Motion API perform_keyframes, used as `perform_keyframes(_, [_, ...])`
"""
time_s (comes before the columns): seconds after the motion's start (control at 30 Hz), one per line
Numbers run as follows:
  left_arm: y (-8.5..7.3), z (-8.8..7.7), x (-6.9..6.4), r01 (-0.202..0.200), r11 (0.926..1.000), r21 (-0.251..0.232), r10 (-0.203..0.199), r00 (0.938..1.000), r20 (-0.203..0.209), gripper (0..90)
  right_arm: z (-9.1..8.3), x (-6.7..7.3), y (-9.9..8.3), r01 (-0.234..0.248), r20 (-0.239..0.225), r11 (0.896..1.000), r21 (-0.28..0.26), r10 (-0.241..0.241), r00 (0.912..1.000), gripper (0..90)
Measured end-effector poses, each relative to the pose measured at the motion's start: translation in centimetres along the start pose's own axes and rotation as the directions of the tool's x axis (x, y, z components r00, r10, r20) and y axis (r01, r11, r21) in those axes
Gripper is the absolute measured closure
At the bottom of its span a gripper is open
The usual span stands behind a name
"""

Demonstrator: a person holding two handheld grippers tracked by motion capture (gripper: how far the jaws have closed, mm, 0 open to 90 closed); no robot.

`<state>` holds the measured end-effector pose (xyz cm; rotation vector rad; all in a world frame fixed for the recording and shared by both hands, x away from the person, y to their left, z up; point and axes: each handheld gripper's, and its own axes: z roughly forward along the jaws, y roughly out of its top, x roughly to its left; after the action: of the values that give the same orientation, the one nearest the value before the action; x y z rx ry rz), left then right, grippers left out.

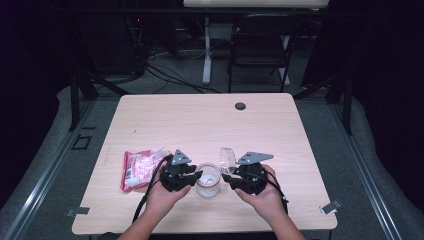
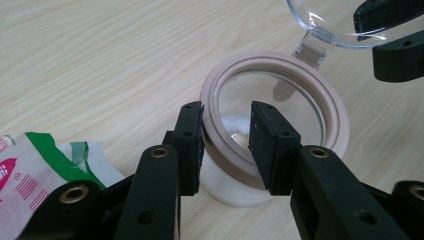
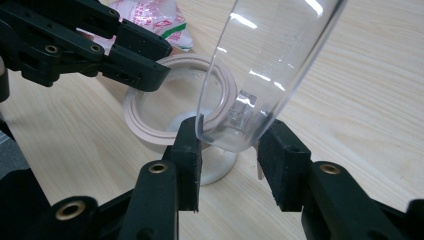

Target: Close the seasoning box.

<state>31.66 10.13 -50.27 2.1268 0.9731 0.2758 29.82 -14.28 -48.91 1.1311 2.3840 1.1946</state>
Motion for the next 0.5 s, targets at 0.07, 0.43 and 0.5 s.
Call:
perform_keyframes(0.07, [0.0,0.0,0.0,0.002,1.0,-0.001,-0.002,1.0,0.002,66.6,0.0,0.0,0.0,0.005,0.008,1.0,0.004,-0.005,1.0,63.2])
perform_keyframes(0.43, [0.2,-1.4,-0.4,-0.002,0.9971,-0.076,0.002,1.0,-0.003,61.3,0.0,-1.7,0.2,-0.053,0.02,0.998,-0.045,0.054,0.9983,71.8])
perform_keyframes(0.5, [0.2,-1.8,-0.3,-0.008,0.9964,-0.084,0.007,0.9999,-0.01,60.2,0.1,-2.2,0.4,-0.061,0.021,0.997,-0.048,0.062,0.9979,72.7])
